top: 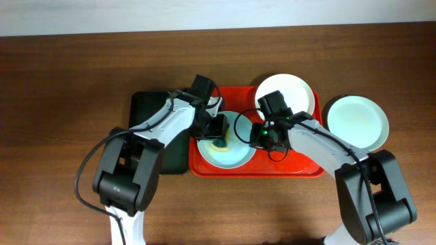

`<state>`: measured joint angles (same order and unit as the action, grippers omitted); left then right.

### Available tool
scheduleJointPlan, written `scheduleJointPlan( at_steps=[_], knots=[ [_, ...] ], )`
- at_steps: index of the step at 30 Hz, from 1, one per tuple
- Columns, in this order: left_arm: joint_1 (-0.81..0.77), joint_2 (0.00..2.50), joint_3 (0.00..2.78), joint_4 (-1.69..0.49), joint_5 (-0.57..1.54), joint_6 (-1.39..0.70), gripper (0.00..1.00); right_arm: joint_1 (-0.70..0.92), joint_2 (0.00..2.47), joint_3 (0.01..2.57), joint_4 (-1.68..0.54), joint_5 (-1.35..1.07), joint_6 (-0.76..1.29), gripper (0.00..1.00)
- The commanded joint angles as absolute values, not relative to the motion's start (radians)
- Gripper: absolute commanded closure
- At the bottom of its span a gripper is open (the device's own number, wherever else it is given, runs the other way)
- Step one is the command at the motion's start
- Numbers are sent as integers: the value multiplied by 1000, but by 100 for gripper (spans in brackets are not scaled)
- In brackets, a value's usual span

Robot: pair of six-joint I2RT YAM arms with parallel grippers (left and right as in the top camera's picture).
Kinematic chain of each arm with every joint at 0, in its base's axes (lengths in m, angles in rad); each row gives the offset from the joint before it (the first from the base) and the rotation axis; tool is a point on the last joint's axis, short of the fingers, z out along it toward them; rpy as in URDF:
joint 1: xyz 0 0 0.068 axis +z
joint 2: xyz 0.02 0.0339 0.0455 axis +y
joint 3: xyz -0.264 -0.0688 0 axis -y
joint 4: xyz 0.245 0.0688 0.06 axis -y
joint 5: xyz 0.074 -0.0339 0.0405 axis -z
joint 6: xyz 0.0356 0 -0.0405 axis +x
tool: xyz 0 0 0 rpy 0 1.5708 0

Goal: Clean dirty plates on tray and stack at the side
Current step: 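Scrub the light blue plate with the sponge while right gripper holds it, then return the sponge to the black tray and release it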

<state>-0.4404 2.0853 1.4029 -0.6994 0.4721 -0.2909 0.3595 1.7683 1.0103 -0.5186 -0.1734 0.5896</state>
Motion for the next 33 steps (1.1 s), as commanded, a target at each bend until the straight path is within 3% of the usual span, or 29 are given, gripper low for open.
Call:
scheduleJointPlan(
  at_steps=[1,9,19,22,33],
  knots=[
    [-447,2119,1399,-710,800,-238,100,359,1774,1001,-521,-165,578,96],
    [-305,1937,1520,-854,689,-214,100,359,1774,1001,-534,-165,572,96],
    [-165,1764,1526,-1108,38,-189,100,359,1774,1001,-535,-165,572,96],
    [-151,1776,1478,-1126,14,-169,100,359,1774,1001,-536,-165,572,96],
    [-151,1865,1255,-874,15,-170,100,359,1774,1001,-534,-164,572,96]
  ],
)
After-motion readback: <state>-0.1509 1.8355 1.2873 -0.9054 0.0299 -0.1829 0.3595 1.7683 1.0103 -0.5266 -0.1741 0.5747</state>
